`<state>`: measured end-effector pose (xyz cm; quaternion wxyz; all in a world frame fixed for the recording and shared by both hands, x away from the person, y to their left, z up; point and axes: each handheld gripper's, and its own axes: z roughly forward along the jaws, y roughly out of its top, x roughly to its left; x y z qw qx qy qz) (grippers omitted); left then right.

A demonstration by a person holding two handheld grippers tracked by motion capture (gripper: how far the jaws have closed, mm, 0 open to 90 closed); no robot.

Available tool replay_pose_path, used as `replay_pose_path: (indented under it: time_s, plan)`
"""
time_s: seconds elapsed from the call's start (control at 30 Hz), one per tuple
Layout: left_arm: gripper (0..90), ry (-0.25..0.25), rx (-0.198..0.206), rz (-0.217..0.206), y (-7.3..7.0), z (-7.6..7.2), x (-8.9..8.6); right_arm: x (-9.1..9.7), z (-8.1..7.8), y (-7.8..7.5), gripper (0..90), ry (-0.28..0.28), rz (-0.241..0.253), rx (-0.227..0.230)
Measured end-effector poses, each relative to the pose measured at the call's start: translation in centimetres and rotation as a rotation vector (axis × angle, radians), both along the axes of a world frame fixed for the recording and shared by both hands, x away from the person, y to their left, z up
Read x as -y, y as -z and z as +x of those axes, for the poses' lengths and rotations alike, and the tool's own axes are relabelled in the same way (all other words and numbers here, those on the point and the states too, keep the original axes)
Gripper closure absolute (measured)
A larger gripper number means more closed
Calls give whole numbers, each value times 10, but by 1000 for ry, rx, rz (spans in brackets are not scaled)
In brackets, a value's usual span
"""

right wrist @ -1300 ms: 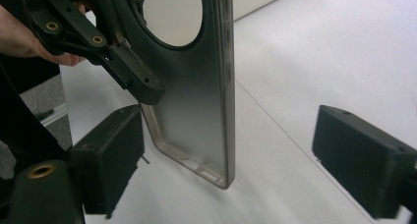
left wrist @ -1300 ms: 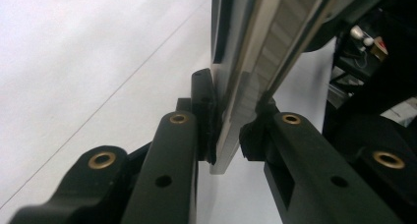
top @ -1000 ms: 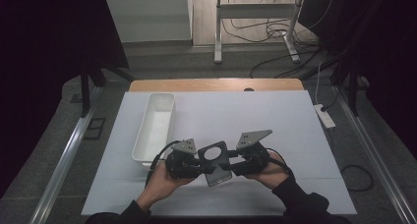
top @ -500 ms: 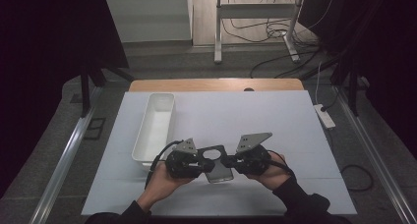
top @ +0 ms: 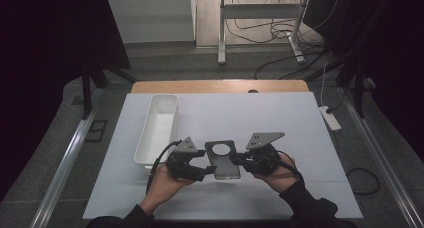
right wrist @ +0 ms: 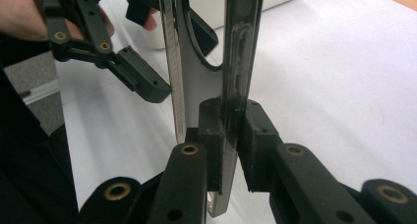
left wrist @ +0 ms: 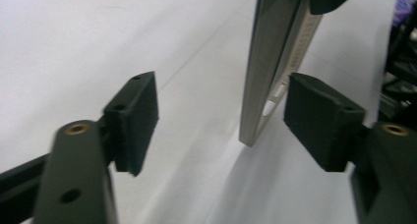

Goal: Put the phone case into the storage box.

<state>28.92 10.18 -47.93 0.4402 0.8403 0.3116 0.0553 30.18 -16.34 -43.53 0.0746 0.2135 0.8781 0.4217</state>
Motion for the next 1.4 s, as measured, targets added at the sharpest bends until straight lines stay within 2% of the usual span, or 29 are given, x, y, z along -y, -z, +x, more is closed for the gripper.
replay_pose_path:
  time_s: [0.07, 0.1, 0.2, 0.3, 0.47, 0.6, 0.8, 0.83, 0.97, 1.0, 1.13, 1.3, 1.4]
  plan:
    - [158, -22, -3, -12, 0, 1, -1, 2, 1, 1, 810, 39, 5, -7]
    - [158, -37, -4, -15, 0, 1, -1, 2, 1, 1, 810, 39, 5, -7]
    - [72, -75, -9, -12, -1, 2, -3, 3, 1, 1, 810, 62, 7, -4]
    - [10, -94, -4, -14, -3, 2, -3, 1, 0, 1, 809, 95, 16, 0]
    - [8, -88, -1, -8, -3, 0, -2, -3, -2, 3, 809, 131, 22, -5]
    - [89, -84, 18, 4, -5, -2, 0, -4, -5, 2, 809, 137, 34, -2]
    - [418, -82, 31, 4, -10, -7, -1, -6, -9, 1, 809, 143, 50, -2]
    - [450, -82, 31, 0, -10, -7, -2, -6, -9, 0, 809, 144, 50, -3]
    - [596, -71, 13, -21, -11, -7, -3, -8, -11, 1, 809, 143, 52, -7]
    - [596, -64, 6, -23, -12, -7, -3, -8, -11, 1, 809, 143, 52, -7]
    - [800, -54, -16, -29, -12, -7, -3, -12, -14, 0, 807, 132, 49, -6]
    - [840, -68, -44, -19, -13, -6, -4, -15, -18, 1, 801, 124, 25, 11]
    - [857, -85, -49, -17, -14, -5, -4, -16, -17, 3, 795, 112, 31, -9]
